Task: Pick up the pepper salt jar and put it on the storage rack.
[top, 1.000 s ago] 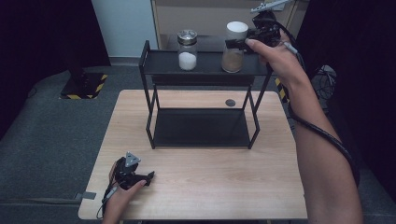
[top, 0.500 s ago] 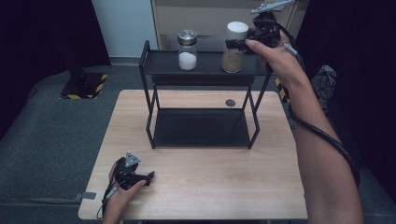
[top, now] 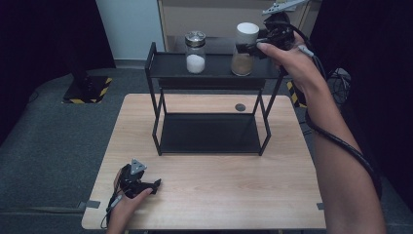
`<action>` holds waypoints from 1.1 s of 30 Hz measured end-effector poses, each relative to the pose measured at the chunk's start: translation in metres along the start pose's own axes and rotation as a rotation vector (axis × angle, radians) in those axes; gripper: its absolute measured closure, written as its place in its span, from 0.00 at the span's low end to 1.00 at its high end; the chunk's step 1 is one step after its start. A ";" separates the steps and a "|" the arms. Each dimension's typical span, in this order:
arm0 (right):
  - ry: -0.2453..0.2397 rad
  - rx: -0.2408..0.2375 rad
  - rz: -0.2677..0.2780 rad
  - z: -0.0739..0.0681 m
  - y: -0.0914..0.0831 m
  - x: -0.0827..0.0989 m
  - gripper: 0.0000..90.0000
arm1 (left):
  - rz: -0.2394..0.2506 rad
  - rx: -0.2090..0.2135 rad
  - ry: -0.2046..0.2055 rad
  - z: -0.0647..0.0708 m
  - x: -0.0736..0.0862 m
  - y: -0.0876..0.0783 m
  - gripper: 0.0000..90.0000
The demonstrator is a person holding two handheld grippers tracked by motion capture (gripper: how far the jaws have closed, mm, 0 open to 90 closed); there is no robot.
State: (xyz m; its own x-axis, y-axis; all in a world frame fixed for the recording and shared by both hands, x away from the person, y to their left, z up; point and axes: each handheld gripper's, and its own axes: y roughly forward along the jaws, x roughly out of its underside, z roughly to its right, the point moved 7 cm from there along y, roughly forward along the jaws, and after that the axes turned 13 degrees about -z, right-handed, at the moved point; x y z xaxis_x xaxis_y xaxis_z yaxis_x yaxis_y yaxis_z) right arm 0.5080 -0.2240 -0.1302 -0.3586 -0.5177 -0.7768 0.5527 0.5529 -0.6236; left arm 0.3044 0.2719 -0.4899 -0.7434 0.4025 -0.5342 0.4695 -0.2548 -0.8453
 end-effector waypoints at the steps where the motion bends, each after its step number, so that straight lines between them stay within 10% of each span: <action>1: -0.008 -0.001 -0.001 -0.001 -0.002 0.001 0.12 | 0.000 0.000 0.000 0.000 0.000 0.000 0.01; 33: -0.104 0.038 -0.095 -0.056 -0.036 0.058 0.05 | 0.005 0.000 -0.004 0.001 0.000 0.000 0.01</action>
State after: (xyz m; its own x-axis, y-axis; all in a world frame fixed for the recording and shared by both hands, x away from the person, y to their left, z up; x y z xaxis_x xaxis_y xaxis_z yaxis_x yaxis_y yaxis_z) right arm 0.4255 -0.2376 -0.1579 -0.3316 -0.6325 -0.7000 0.5487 0.4743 -0.6885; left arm 0.3042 0.2714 -0.4904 -0.7432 0.3977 -0.5380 0.4730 -0.2564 -0.8429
